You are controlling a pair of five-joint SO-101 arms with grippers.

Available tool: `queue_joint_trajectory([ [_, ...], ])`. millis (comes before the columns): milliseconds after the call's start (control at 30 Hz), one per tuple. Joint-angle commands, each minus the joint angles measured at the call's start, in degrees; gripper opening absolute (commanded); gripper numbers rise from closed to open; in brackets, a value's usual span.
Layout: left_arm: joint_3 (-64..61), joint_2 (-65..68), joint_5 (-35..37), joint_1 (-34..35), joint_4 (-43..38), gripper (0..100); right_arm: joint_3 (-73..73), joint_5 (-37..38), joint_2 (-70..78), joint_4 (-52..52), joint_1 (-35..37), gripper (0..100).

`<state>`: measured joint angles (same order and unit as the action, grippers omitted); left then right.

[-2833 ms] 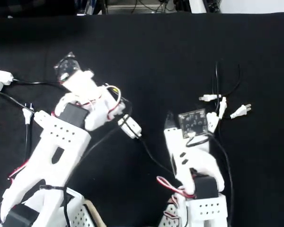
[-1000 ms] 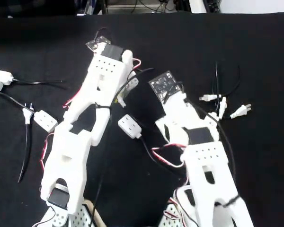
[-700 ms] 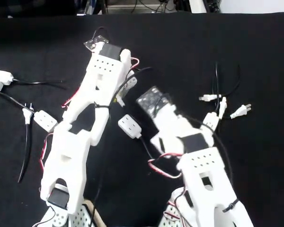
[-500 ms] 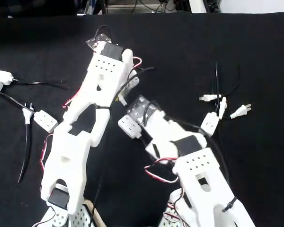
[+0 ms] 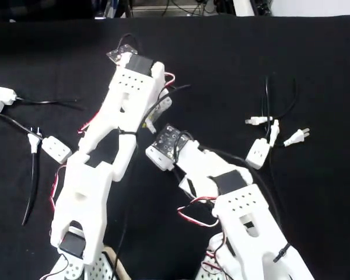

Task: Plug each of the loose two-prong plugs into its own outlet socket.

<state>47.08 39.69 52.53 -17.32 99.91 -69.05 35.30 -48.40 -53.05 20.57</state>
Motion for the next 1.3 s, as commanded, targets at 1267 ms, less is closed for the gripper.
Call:
queue_joint_trajectory([
  [1267,-4.97,6.68,-0.79,-7.69,0.79,3,20.35,-8.44,-0.92,-11.96,0.70,1.1],
])
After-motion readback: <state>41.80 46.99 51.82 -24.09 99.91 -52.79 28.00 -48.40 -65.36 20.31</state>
